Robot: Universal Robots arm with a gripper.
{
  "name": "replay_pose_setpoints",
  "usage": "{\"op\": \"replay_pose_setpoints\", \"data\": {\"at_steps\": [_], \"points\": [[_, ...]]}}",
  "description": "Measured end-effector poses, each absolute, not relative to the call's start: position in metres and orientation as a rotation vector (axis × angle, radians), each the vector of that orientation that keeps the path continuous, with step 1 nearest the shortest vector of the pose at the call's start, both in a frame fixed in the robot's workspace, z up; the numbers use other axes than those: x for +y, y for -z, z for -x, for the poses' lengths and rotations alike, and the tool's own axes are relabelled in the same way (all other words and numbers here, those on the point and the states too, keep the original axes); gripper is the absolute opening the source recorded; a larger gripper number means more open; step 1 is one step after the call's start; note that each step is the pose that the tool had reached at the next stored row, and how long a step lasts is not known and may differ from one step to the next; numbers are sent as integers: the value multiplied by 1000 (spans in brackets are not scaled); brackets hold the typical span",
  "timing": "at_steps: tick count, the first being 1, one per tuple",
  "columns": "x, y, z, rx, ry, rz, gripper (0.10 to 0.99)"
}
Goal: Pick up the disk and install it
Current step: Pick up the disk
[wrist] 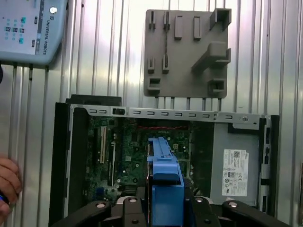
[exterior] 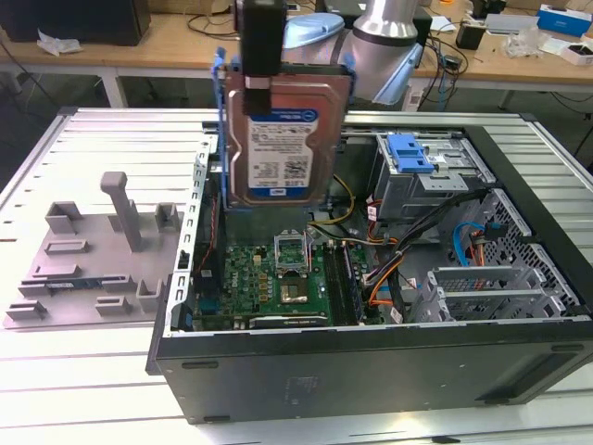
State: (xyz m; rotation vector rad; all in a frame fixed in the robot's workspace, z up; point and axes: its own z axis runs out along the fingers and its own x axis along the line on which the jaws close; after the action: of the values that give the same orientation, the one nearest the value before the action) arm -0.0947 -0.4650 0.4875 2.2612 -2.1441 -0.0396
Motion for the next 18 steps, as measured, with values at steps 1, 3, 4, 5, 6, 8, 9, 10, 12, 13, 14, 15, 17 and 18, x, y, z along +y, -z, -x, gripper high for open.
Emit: {"op": "replay_pose_setpoints", "data": {"at_steps": [1, 3, 4, 5, 6, 8, 9, 10, 12, 13, 14, 15, 17, 18], "points": [[-468, -487, 88, -2144, 40, -2261, 369], [-470, -485, 81, -2146, 36, -2263, 369], [-473, -484, 74, -2148, 32, -2264, 369], [-474, -484, 71, -2148, 30, -2265, 369], [-475, -483, 68, -2149, 28, -2266, 369], [-478, -481, 61, -2151, 24, -2268, 369], [-480, -480, 57, -2152, 21, -2270, 369], [-481, -479, 54, -2153, 19, -2271, 369], [-483, -478, 50, -2155, 15, -2272, 369], [-484, -477, 48, -2156, 13, -2273, 369], [-485, -476, 45, -2156, 11, -2274, 369], [-488, -475, 40, -2157, 9, -2275, 369], [-491, -473, 31, -2157, 9, -2275, 369], [-493, -473, 26, -2157, 9, -2275, 369]]}}
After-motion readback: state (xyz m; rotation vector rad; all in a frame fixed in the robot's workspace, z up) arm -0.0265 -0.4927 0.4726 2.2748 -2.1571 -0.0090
